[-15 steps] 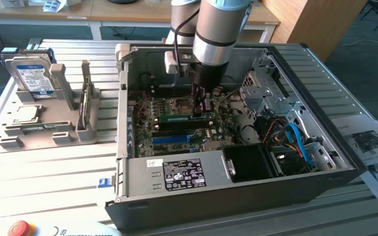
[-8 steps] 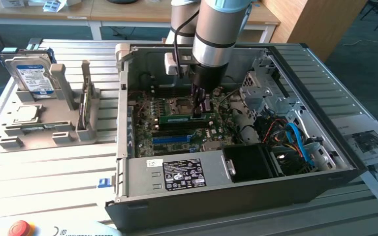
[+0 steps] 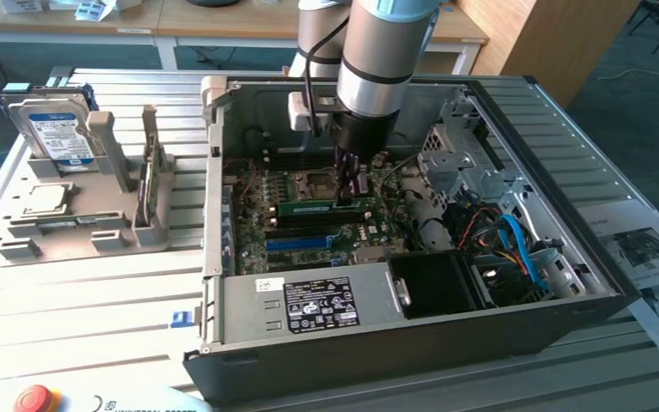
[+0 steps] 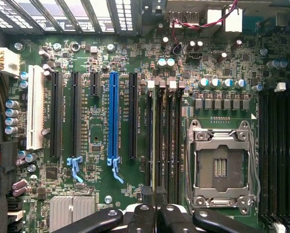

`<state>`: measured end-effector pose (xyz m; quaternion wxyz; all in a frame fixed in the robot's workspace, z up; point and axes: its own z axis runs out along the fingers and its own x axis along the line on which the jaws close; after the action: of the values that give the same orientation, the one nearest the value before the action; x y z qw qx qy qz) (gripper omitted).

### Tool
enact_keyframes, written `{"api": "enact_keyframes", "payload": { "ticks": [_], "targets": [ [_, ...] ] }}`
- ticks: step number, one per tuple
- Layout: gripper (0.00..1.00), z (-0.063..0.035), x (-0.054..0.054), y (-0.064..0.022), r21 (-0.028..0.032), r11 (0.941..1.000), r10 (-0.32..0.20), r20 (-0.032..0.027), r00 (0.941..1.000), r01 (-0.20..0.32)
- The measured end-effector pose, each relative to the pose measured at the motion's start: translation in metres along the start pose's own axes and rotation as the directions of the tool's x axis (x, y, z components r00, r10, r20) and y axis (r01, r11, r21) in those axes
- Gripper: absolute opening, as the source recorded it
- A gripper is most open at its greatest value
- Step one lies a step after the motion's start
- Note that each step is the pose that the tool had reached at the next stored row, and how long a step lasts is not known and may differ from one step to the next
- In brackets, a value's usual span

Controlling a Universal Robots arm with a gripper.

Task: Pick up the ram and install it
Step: 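Insert the ram into the slot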

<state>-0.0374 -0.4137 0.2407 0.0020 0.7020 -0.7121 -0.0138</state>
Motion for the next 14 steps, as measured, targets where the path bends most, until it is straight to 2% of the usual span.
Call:
{"api": "enact_keyframes", "payload": {
  "ticks": [14],
  "targets": [
    [0.12, 0.0004, 0.0026, -0.0001, 0.0000, 1.0000, 0.000, 0.0000, 1.0000, 0.000]
  ]
}}
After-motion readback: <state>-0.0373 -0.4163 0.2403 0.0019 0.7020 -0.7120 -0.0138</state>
